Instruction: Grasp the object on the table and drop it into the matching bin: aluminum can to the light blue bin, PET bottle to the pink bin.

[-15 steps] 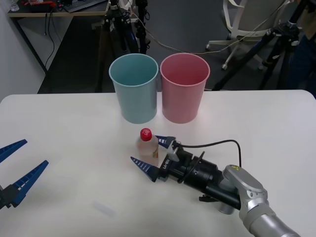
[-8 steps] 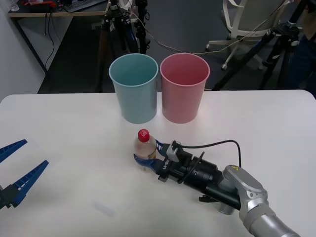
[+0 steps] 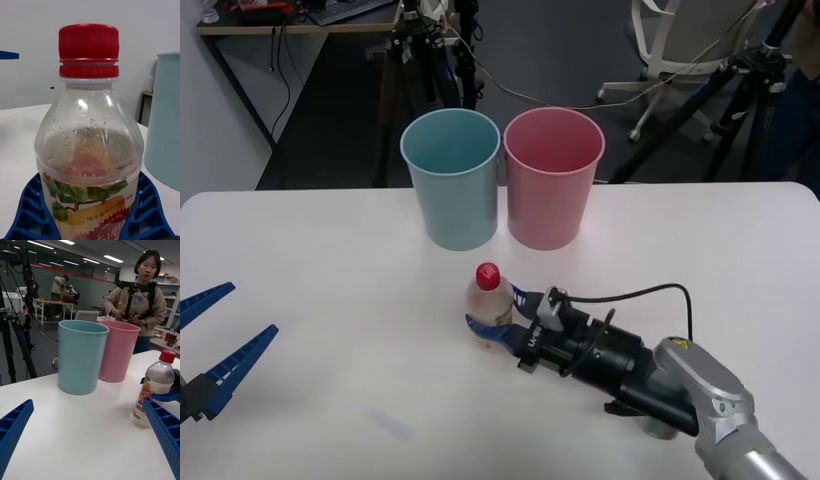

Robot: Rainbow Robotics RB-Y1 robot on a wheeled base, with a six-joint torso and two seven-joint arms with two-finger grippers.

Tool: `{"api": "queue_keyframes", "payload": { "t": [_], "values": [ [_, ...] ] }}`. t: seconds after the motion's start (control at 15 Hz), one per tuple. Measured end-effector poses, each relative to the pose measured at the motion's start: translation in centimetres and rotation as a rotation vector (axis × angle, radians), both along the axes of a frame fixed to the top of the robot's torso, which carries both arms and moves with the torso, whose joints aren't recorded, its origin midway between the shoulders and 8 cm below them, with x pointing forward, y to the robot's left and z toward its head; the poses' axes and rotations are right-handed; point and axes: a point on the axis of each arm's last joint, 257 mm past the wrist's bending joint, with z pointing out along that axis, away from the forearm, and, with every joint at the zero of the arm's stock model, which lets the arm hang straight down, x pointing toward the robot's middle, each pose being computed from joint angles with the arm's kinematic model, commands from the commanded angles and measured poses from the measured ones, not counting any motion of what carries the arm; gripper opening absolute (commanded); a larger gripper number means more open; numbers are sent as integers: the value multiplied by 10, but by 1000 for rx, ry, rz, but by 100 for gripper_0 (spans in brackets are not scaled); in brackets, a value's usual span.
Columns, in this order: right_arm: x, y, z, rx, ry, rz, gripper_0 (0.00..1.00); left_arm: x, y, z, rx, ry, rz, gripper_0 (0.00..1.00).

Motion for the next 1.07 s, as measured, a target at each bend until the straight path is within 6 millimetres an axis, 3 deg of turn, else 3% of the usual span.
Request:
{"api": "queue_keyframes", "payload": {
  "t": [0.47,1.07],
  "values": [
    [-31,-61,21,-26,46,-114,0,0,0,0,0,0,0,100],
    [-32,-167,55,37,63,-329,0,0,0,0,0,0,0,100]
  ]
}}
